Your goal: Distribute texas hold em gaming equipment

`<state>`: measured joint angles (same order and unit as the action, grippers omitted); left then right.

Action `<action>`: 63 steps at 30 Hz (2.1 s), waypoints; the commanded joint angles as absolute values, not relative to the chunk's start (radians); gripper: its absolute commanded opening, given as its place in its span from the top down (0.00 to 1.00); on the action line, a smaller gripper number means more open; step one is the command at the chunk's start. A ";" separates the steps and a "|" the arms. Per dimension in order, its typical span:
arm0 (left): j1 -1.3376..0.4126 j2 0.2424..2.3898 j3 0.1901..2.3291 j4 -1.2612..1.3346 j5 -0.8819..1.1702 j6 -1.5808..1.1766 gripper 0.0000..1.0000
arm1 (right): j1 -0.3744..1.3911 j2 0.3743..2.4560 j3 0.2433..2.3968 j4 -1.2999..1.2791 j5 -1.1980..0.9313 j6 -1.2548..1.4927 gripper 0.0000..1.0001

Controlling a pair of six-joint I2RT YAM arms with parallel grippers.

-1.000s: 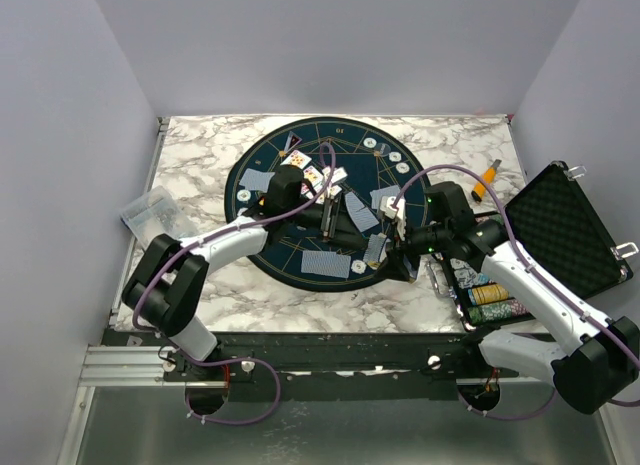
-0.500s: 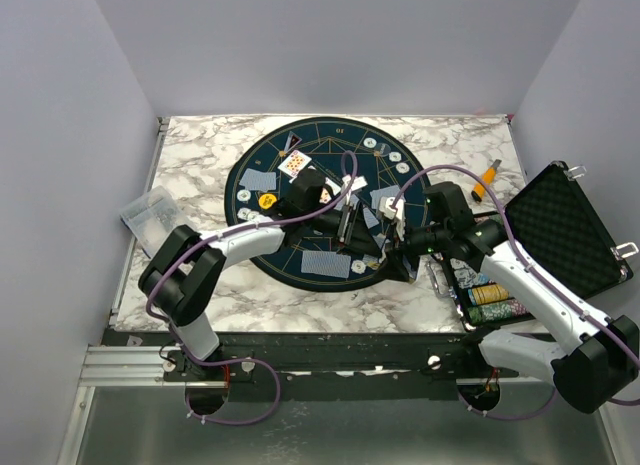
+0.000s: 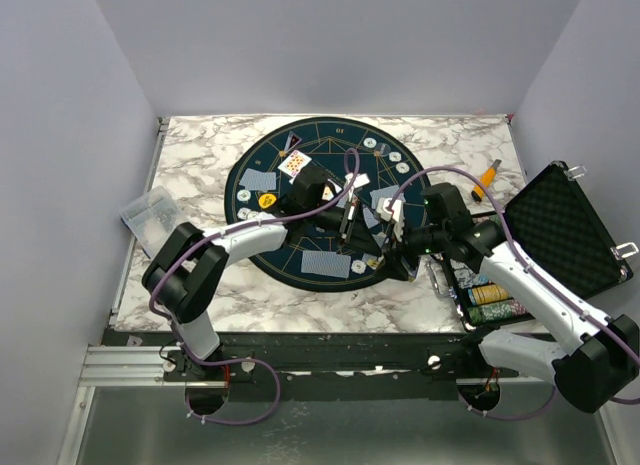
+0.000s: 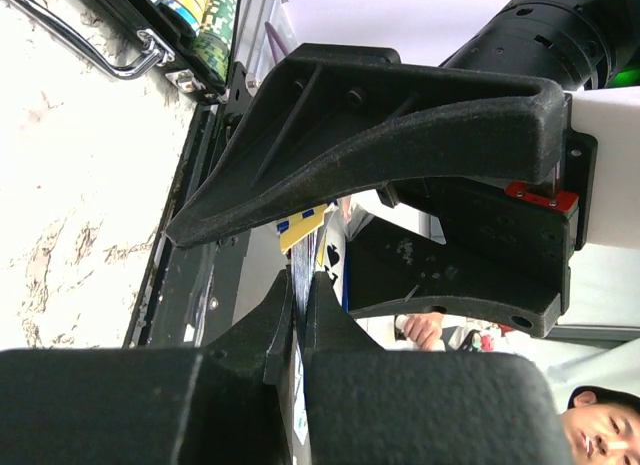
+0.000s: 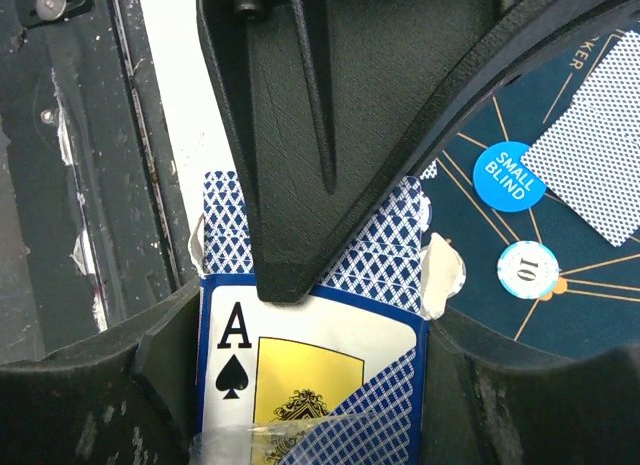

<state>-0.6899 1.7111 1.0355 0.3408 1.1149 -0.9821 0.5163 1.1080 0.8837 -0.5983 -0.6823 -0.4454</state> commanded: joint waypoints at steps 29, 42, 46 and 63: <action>-0.647 1.644 0.959 0.423 1.141 -1.028 0.58 | 0.519 1.079 0.860 -0.636 -0.616 -0.558 0.56; -0.682 1.696 1.027 0.294 1.062 -0.954 0.64 | 0.522 1.098 0.876 -0.594 -0.672 -0.517 0.58; -0.680 1.691 1.049 0.196 1.056 -0.880 0.80 | 0.522 1.101 0.869 -0.586 -0.665 -0.510 0.56; -0.463 1.678 1.396 -0.789 0.420 0.150 1.00 | 0.522 1.069 0.876 -0.495 -0.544 -0.381 0.17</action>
<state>-0.5423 1.6539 1.3342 -0.5533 0.7849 -0.1791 0.5213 1.0912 0.8608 -0.4915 -0.5716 -0.4236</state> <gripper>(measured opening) 0.094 0.809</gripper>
